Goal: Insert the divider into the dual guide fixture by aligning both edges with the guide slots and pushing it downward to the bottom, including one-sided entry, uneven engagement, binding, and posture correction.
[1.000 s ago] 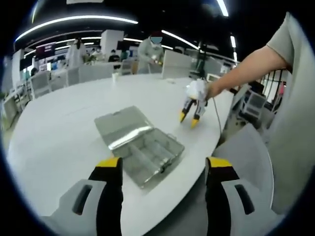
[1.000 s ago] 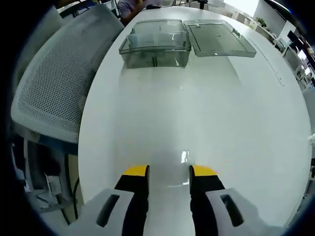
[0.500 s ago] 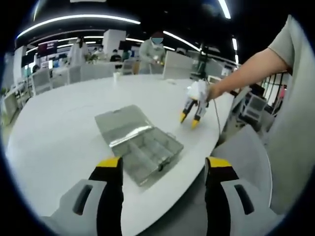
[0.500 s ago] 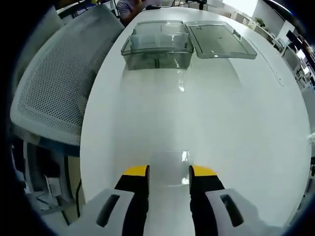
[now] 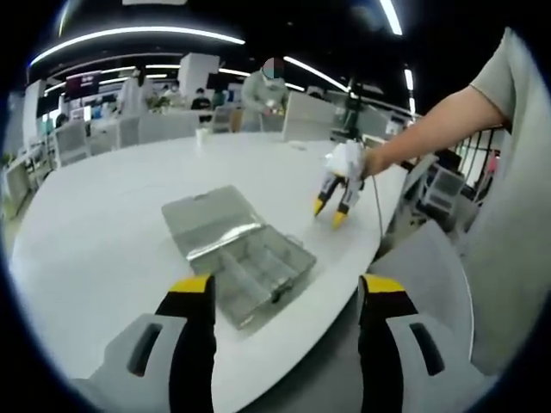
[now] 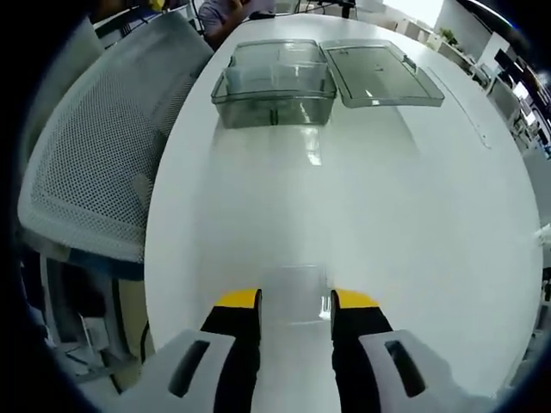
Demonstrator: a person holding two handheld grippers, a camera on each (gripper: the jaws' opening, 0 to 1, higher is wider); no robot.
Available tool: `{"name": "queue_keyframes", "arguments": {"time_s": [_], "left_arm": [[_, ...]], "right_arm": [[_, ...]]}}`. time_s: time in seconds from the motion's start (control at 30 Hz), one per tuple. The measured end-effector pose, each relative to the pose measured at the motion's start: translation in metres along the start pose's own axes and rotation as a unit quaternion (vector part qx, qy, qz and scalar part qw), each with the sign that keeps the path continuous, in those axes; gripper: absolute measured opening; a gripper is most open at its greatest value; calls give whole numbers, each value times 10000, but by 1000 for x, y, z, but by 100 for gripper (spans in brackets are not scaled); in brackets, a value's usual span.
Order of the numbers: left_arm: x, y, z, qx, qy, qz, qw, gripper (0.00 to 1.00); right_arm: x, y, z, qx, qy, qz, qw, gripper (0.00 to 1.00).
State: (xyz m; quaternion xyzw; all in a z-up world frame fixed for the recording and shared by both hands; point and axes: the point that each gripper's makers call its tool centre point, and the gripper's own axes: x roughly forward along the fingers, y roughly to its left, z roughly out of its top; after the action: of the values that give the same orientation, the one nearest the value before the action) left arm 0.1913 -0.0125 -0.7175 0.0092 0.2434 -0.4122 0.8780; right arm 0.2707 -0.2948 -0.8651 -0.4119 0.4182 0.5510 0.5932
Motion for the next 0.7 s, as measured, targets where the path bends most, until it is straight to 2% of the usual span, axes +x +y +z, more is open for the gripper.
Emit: {"name": "queue_keyframes", "arguments": {"time_s": [0.27, 0.7], "left_arm": [[2, -2, 0, -3, -10, -36, 10000, 66], [9, -8, 0, -87, -16, -94, 9999, 64]], "right_arm": [[-1, 1, 6, 55, -64, -77, 9999, 27], [-5, 11, 22, -99, -150, -140, 9997, 27]]}}
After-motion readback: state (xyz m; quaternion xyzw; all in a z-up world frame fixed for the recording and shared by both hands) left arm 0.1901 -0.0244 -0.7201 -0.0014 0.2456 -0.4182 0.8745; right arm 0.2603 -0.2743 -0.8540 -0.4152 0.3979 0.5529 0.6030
